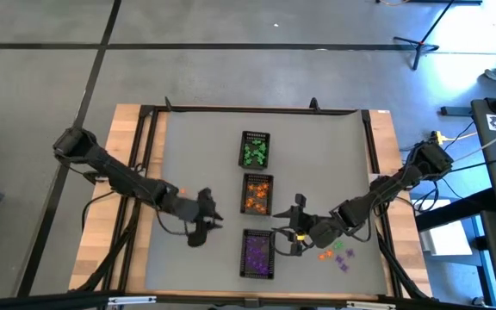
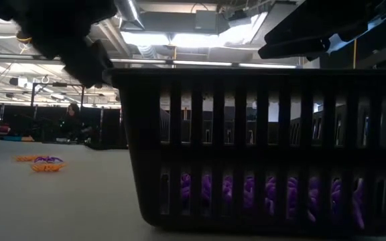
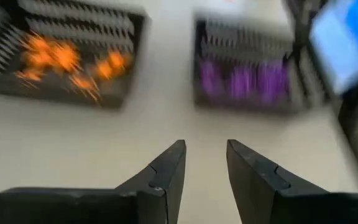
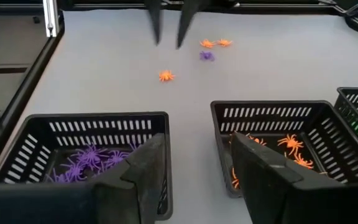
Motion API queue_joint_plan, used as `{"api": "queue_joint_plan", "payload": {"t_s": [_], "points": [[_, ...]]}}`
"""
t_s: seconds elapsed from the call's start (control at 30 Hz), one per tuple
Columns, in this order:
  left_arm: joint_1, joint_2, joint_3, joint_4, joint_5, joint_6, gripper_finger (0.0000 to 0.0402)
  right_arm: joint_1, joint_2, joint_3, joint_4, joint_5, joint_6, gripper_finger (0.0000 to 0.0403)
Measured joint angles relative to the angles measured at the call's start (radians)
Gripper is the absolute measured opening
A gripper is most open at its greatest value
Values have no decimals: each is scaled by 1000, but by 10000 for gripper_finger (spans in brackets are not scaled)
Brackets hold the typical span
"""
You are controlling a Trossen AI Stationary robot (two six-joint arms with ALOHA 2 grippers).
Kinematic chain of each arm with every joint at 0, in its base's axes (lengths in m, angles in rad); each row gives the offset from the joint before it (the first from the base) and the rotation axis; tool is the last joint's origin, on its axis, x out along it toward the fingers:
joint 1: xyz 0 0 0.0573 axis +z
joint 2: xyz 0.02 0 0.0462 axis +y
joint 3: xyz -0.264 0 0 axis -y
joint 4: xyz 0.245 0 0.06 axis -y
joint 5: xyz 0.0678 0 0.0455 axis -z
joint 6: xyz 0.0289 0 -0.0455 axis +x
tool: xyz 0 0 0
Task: Sort Halloween decoration
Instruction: Put the orange spider toy into the middle black bin
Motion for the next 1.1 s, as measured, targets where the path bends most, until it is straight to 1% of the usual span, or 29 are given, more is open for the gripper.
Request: {"api": "queue_joint_plan", "payload": {"t_s": [0.03,0.1,0.3,0.4,0.57,0.77,0.87,0.93,1.1], "points": [[-18,29,17,-34,0,26,110,0,0,0,0,0,5,182],[-43,89,59,-100,3,28,110,0,0,0,0,-1,17,182],[-71,231,178,-379,15,-74,110,0,0,0,0,-1,27,182],[-69,274,213,-474,40,-107,110,0,0,0,-1,-1,45,182],[-69,313,221,-500,54,-136,110,-1,0,0,-4,-36,52,182],[-58,356,224,-515,45,-160,106,-1,0,0,-10,-37,52,182],[-49,359,225,-537,42,-162,92,-1,0,0,-10,-38,52,182],[-47,358,225,-543,39,-159,75,-1,0,0,-10,-38,52,182],[-47,361,268,-599,21,-123,13,-1,0,0,-11,-38,51,182]]}}
